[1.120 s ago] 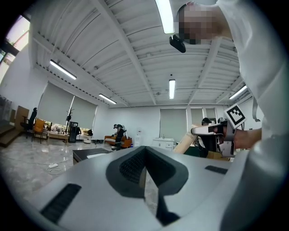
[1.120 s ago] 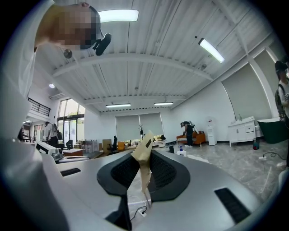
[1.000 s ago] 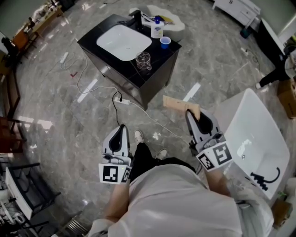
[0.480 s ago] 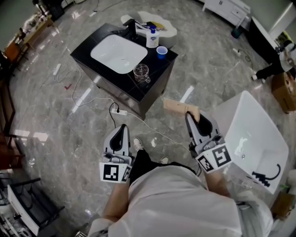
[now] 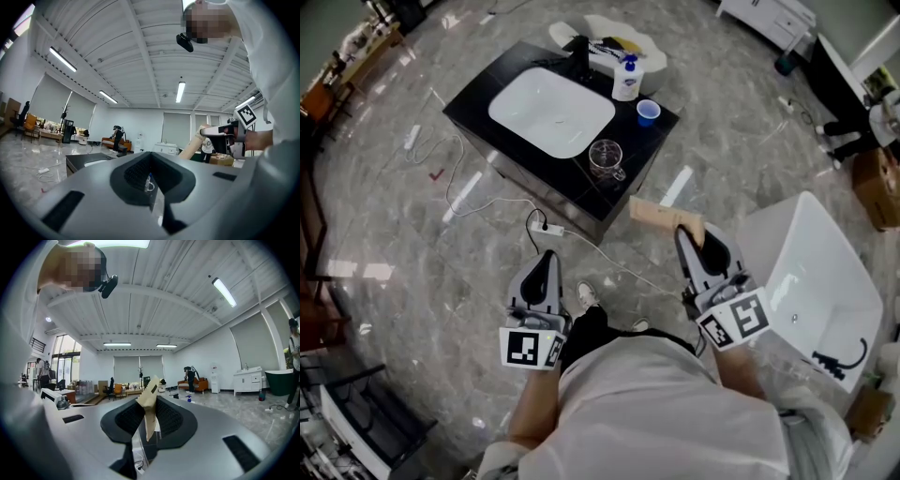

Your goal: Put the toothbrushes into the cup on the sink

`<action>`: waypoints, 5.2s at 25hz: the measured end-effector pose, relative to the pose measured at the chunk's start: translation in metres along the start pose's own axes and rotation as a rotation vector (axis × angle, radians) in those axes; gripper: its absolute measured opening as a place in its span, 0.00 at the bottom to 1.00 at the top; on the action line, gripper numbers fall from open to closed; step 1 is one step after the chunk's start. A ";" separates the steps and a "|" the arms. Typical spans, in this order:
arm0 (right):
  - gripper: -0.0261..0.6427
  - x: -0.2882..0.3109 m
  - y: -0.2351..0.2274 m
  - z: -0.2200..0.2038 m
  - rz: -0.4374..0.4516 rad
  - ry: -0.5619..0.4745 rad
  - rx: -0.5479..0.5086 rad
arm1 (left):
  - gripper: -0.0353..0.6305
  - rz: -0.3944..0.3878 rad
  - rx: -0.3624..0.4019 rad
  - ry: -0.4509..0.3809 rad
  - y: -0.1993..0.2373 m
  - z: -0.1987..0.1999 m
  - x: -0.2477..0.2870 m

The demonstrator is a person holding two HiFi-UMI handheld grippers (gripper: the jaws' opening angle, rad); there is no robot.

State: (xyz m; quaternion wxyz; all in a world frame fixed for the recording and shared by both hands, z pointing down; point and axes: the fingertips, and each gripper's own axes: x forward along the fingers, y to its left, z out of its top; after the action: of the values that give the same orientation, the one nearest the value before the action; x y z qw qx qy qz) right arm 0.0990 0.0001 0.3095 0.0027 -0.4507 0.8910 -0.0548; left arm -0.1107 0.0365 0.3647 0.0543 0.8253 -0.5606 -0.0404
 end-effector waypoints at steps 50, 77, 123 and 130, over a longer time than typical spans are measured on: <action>0.18 0.136 -0.064 -0.030 -0.037 0.119 -0.133 | 0.06 -0.073 -0.090 0.060 0.056 -0.032 0.090; 0.18 0.223 -0.080 -0.135 0.041 0.209 -0.051 | 0.06 -0.051 -0.143 0.129 0.094 -0.100 0.142; 0.30 0.193 -0.126 -0.169 -0.077 0.226 0.017 | 0.06 -0.073 -0.156 0.159 0.064 -0.125 0.145; 0.30 0.173 -0.124 -0.149 -0.106 0.228 -0.006 | 0.06 -0.074 -0.133 0.120 0.050 -0.102 0.140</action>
State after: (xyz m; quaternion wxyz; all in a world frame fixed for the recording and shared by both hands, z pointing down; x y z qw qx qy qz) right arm 0.0875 -0.1975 0.4780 -0.1031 -0.4879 0.8606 -0.1029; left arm -0.0921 -0.1071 0.4721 0.1410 0.8410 -0.5214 -0.0298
